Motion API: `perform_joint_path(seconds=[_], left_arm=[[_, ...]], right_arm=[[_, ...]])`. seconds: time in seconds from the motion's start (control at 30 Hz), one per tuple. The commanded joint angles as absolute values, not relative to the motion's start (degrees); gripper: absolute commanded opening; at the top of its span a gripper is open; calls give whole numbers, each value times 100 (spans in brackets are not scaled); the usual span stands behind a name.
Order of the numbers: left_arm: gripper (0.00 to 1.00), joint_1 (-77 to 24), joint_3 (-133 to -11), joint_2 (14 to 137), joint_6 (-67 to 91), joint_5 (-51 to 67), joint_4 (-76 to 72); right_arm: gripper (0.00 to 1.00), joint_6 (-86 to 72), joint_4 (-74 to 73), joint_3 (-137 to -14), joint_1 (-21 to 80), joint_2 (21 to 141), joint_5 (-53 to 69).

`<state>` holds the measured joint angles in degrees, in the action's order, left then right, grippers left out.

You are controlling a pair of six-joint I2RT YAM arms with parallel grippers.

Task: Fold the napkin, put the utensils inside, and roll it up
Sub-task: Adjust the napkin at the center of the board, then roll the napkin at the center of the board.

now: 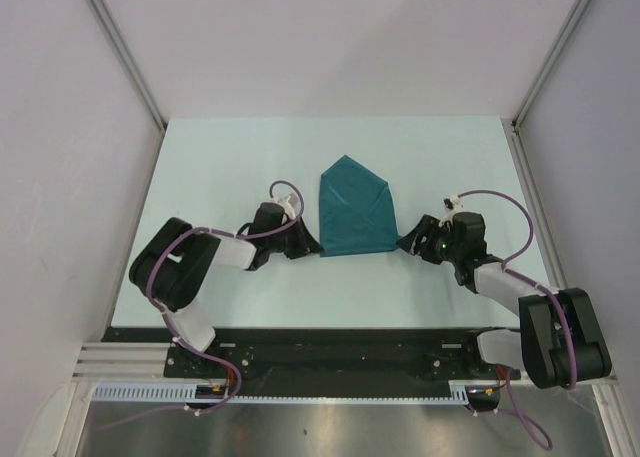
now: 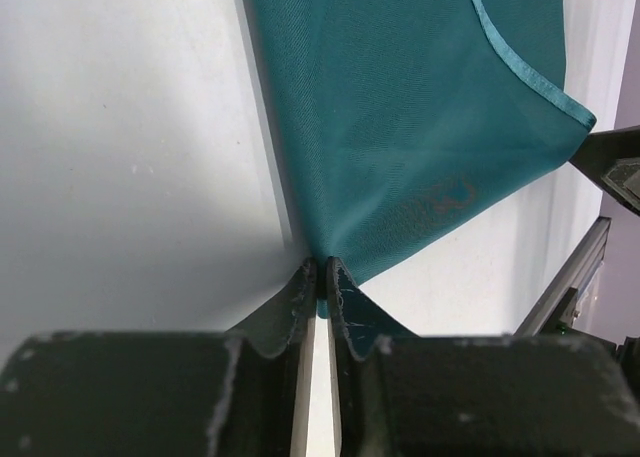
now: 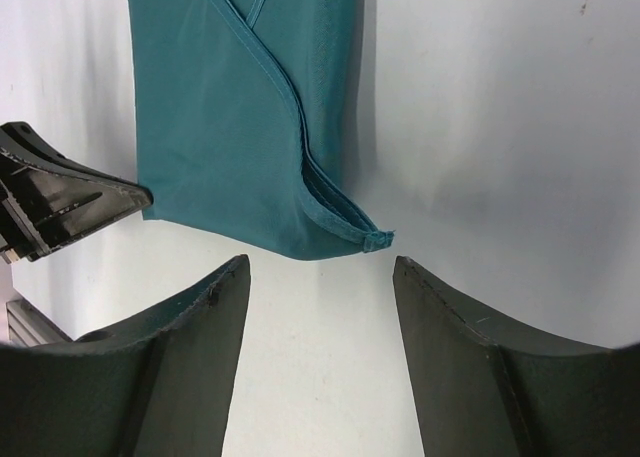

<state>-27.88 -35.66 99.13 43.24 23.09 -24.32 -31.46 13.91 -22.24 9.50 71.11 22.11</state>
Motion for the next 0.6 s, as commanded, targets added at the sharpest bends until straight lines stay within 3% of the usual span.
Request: perform_joint_path(seconds=[0.0, 0.37, 0.47, 0.57], left_arm=[[12, -2751, -3375, 9914, 4359, 2092, -2513], [11, -2566, -3138, 9888, 4500, 2259, -2847], [16, -2558, -3155, 9853, 4474, 2338, -2865], [27, -2558, -3173, 9800, 4456, 2373, -2830]], right_arm=[[65, -3050, 1538, -2241, 905, 7216, 2215], [66, -3067, 1986, -2320, 853, 7734, 2469], [66, -3155, 2197, -2338, 826, 7857, 2680], [66, -3243, 2399, -2347, 800, 7919, 2917]])
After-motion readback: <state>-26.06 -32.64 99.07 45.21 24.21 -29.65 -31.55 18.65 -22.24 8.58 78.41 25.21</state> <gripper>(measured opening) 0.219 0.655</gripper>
